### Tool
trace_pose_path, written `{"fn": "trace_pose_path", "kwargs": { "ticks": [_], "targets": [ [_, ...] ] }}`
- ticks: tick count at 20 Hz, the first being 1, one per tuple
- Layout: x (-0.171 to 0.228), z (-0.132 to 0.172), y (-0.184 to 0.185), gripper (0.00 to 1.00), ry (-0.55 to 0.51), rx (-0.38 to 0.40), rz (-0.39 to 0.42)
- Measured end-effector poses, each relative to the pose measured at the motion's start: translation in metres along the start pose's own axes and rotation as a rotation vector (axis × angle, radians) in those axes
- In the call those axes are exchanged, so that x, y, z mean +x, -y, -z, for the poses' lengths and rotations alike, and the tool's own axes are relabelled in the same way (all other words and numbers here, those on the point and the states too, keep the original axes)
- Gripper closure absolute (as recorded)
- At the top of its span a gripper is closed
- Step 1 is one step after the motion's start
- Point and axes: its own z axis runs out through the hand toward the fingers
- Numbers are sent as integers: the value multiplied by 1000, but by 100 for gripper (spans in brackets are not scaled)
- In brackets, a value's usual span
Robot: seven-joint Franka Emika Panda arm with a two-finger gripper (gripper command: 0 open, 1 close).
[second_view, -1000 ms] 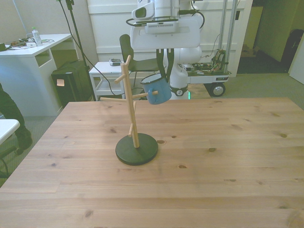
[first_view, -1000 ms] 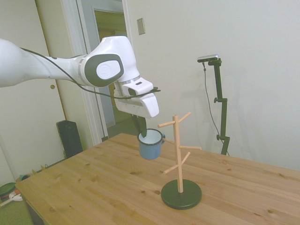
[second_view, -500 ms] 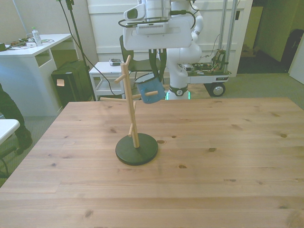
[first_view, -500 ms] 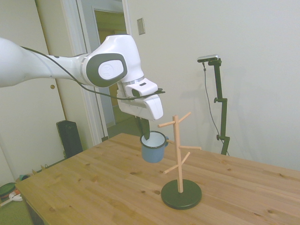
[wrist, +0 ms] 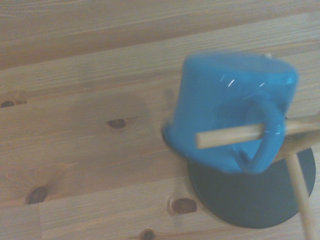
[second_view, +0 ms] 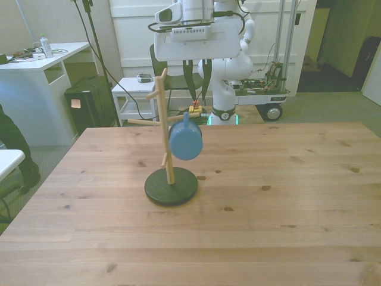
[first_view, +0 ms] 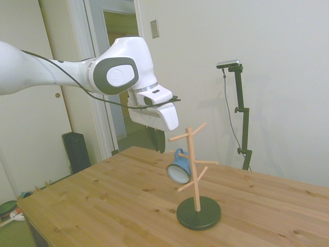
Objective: Hang the mug
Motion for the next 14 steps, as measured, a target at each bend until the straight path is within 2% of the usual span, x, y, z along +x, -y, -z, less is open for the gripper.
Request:
{"fn": "trace_pose_path", "kwargs": {
  "ticks": [5,11,14],
  "targets": [
    [-19,-8,8,0,15,-10,32],
    [-97,-32,38,0,23,-27,126],
    [-131,-44,41,0,23,-40,152]
  ]
}}
